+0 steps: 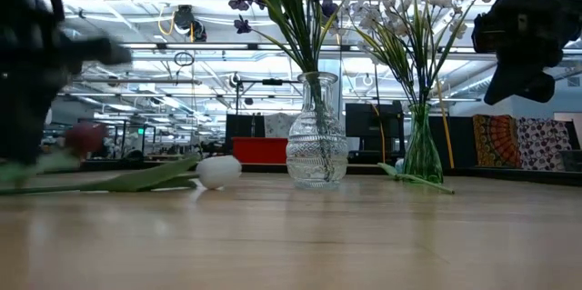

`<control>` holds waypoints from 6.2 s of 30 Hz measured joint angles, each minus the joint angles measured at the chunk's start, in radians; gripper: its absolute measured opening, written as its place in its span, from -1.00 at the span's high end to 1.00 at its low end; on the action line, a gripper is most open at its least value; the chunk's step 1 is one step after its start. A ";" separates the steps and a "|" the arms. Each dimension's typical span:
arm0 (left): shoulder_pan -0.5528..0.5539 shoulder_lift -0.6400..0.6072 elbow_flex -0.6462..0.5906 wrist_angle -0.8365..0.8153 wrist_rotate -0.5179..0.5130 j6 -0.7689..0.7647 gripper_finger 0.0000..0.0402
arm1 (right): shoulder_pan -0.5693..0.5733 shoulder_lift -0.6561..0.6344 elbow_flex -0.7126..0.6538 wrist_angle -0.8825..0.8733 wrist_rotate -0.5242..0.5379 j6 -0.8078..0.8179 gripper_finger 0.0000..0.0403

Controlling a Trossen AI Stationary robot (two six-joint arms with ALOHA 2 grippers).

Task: Sort flowers into vase by color
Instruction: Put the red tulip into the transparent vase

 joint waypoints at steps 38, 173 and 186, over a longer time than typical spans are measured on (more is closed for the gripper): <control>-0.196 -0.306 0.557 0.393 -0.908 1.786 0.96 | 0.326 0.011 0.232 -0.088 0.182 0.248 1.00; 0.249 -0.087 0.936 0.288 -0.346 2.180 0.53 | 0.652 0.626 0.738 0.412 0.759 -0.262 0.96; 0.023 -0.506 0.395 0.433 -0.651 2.123 0.53 | 0.610 0.627 0.438 1.000 0.787 -0.432 0.99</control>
